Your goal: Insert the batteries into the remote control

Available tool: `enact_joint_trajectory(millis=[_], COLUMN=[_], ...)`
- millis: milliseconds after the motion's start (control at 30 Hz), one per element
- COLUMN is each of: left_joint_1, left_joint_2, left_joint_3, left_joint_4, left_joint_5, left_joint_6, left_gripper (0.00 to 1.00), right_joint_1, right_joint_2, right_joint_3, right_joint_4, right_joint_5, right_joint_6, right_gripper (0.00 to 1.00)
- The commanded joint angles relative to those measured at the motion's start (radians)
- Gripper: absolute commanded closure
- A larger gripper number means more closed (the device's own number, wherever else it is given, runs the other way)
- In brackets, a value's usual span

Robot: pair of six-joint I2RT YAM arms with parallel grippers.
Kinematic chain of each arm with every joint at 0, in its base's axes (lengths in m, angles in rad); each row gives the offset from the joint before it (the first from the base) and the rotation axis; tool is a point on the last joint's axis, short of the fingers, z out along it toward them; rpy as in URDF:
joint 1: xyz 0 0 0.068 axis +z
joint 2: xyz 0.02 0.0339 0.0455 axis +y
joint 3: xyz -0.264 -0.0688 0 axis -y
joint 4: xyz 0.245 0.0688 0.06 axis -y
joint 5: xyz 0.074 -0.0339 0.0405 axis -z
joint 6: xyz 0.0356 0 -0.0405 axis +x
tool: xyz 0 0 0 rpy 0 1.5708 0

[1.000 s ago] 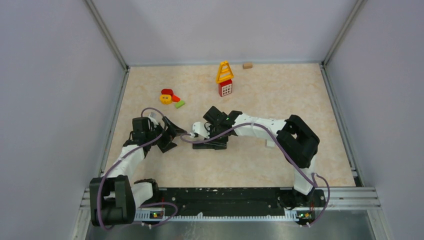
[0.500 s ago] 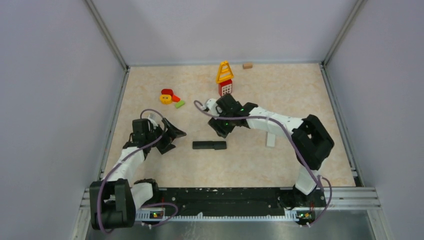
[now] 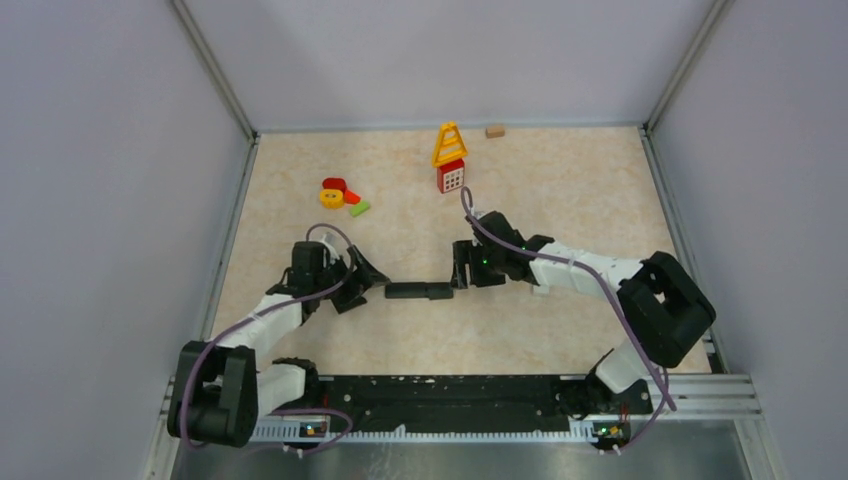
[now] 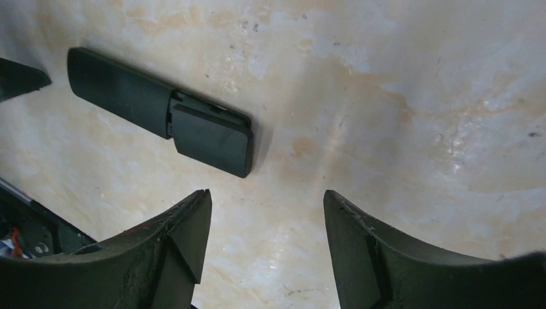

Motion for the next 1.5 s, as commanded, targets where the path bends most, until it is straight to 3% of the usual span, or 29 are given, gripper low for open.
enact_joint_trajectory(millis=[0, 633, 1000, 1467], left_joint_1=[-0.046, -0.082, -0.088, -0.089], left_joint_2=[0.05, 0.194, 0.228, 0.239], left_joint_3=[0.0, 0.024, 0.013, 0.003], left_joint_4=[0.076, 0.062, 0.07, 0.077], left_joint_5=[-0.077, -0.078, -0.069, -0.067], left_joint_6=[-0.003, 0.029, 0.031, 0.035], left_gripper=[0.1, 0.37, 0.42, 0.46], right_joint_1=[0.008, 0.032, 0.032, 0.038], right_joint_2=[0.031, 0.18, 0.178, 0.179], right_joint_3=[0.003, 0.072, 0.022, 0.038], right_joint_4=[0.163, 0.153, 0.192, 0.131], right_joint_5=[-0.05, -0.078, -0.023, 0.05], right_joint_6=[0.136, 0.14, 0.274, 0.336], right_gripper=[0.36, 0.56, 0.76, 0.79])
